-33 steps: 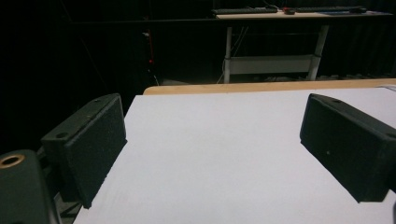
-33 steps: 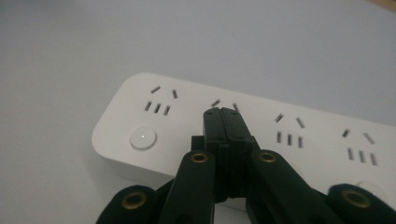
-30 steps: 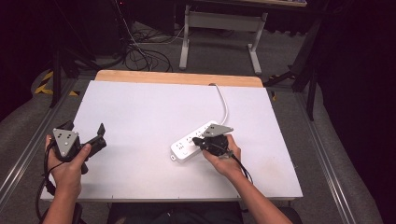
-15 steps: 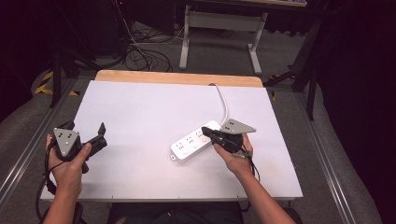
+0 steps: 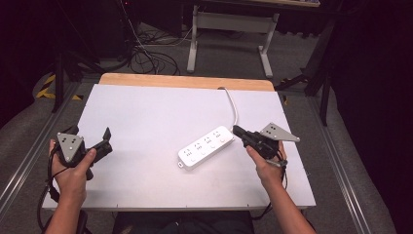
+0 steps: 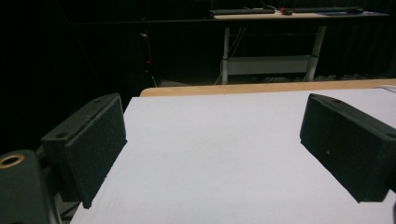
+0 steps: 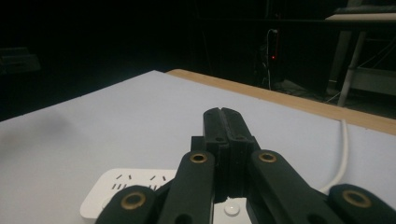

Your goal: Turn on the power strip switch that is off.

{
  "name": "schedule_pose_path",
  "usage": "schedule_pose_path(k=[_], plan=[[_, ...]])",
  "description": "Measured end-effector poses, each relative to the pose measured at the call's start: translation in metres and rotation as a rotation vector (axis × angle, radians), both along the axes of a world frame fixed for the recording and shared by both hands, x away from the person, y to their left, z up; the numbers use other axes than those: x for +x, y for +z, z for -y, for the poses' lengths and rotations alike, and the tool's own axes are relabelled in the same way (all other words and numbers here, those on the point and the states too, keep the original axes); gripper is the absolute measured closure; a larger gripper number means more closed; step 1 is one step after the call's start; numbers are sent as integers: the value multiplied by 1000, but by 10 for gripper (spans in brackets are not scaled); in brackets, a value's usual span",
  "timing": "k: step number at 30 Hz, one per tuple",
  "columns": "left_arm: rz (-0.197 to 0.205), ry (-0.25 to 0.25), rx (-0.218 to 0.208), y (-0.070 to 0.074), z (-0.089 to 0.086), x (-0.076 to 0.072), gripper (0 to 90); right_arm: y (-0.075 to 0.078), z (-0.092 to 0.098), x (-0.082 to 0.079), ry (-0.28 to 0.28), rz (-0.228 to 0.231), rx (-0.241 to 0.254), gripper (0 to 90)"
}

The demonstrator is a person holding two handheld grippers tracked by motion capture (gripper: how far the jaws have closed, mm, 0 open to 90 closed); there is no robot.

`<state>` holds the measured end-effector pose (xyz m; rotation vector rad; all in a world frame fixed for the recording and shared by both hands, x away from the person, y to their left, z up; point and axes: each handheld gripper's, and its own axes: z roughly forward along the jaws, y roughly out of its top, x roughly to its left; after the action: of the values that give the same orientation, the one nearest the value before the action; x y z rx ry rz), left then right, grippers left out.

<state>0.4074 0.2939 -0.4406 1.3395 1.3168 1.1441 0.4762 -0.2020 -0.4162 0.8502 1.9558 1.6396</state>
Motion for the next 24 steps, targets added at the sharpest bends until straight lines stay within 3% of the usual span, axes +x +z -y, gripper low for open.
schedule_pose_path(k=[15,24], plan=[[-1,-5,-1,0,0,1,77,2,30,-9,-32,58,98,900],[-1,-4,-3,1,0,1,77,-1,39,-15,-36,86,107,871]])
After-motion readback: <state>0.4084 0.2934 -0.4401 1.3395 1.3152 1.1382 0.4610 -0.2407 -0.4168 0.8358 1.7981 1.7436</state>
